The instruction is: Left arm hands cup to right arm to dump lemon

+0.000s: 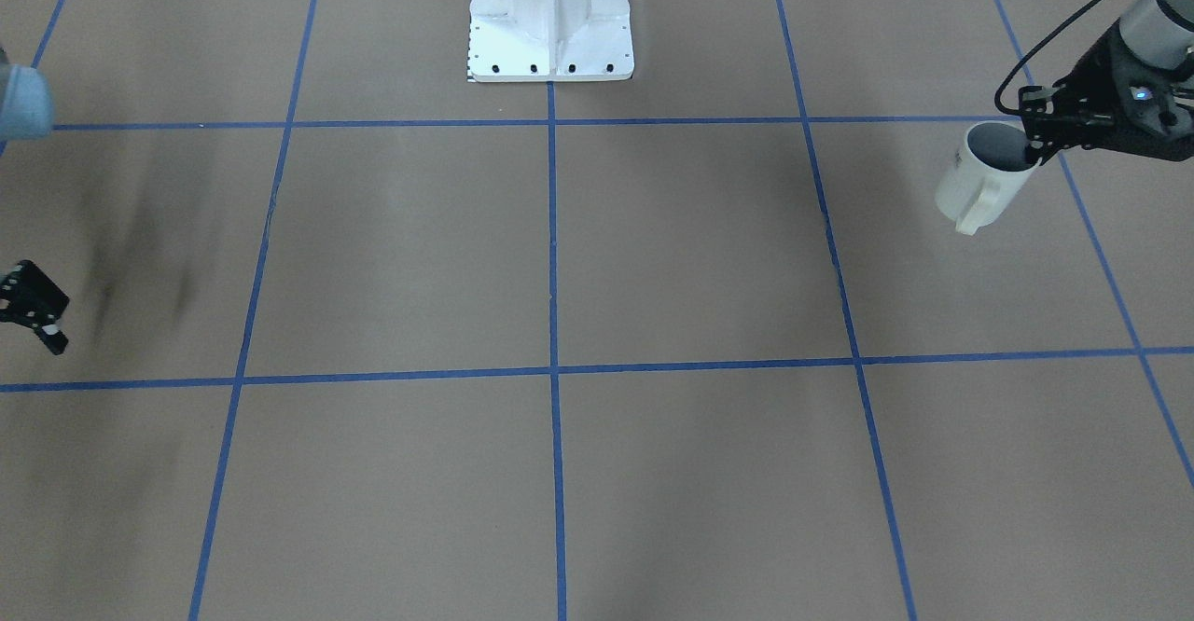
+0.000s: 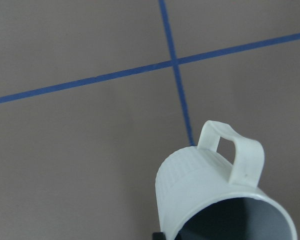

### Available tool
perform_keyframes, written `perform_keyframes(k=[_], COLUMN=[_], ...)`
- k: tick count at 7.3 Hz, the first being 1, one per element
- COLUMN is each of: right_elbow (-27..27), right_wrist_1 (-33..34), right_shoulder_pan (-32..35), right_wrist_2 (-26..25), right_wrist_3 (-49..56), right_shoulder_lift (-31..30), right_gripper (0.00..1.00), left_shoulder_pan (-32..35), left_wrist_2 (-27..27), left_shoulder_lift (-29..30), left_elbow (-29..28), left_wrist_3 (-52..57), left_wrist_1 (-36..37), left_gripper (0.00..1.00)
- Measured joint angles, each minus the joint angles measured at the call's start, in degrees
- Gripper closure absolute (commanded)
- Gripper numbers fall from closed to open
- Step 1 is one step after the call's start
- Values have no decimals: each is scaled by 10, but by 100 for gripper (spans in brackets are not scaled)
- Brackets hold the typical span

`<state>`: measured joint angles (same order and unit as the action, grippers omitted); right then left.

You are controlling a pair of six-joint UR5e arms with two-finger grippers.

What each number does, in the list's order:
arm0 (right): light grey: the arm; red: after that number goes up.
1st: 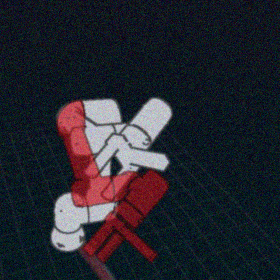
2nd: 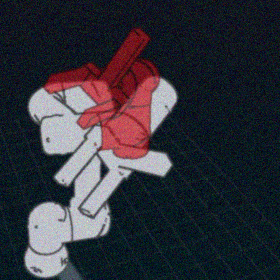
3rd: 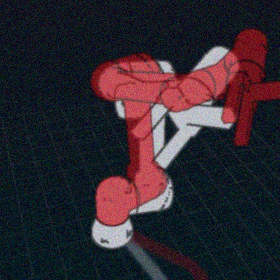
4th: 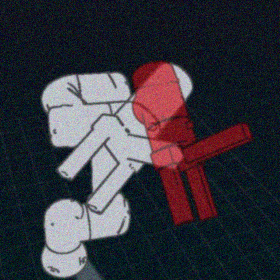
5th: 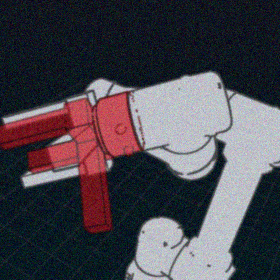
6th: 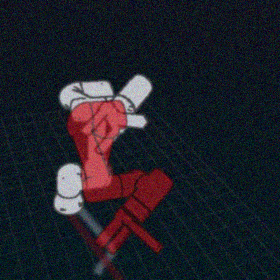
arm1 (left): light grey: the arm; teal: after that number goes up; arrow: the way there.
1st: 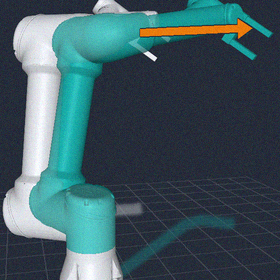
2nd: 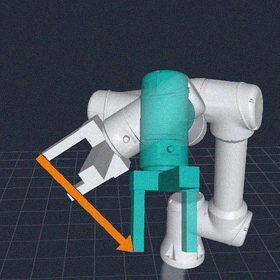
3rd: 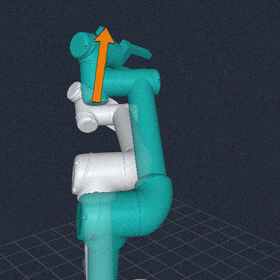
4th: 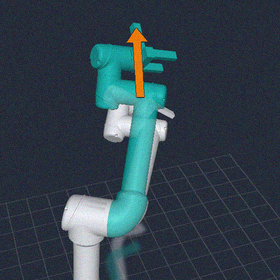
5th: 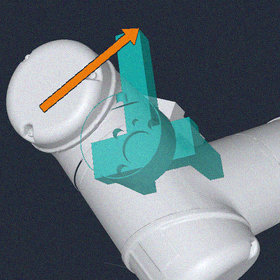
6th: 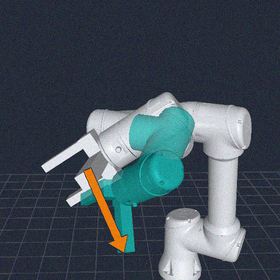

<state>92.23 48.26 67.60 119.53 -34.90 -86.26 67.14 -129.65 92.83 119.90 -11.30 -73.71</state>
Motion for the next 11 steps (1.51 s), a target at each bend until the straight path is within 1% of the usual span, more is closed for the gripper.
perform_keyframes(k=[2,4,5,7,9,11], right_elbow=[14,18,21,24,27,31], right_wrist_1=[24,40,44,48,64,82], right_shoulder_pan=[55,87,100,120,124,120], right_wrist_2=[70,132,148,161,169,179], right_wrist_3=[39,53,80,152,173,178], right_shoulder_lift=[-45,-76,-97,-135,-148,-150], right_gripper=[0,0,0,0,0,0], left_shoulder_pan=[15,15,14,12,11,7], left_wrist_2=[-6,-11,-20,-34,-37,-51], left_shoulder_lift=[-38,-47,-47,-45,-44,-42], left_elbow=[-10,-30,-50,-95,-135,-154], left_wrist_3=[47,52,50,9,-37,-60], left_wrist_1=[-7,-11,-23,-93,-153,-177], left_gripper=[100,100,100,100,100,100])
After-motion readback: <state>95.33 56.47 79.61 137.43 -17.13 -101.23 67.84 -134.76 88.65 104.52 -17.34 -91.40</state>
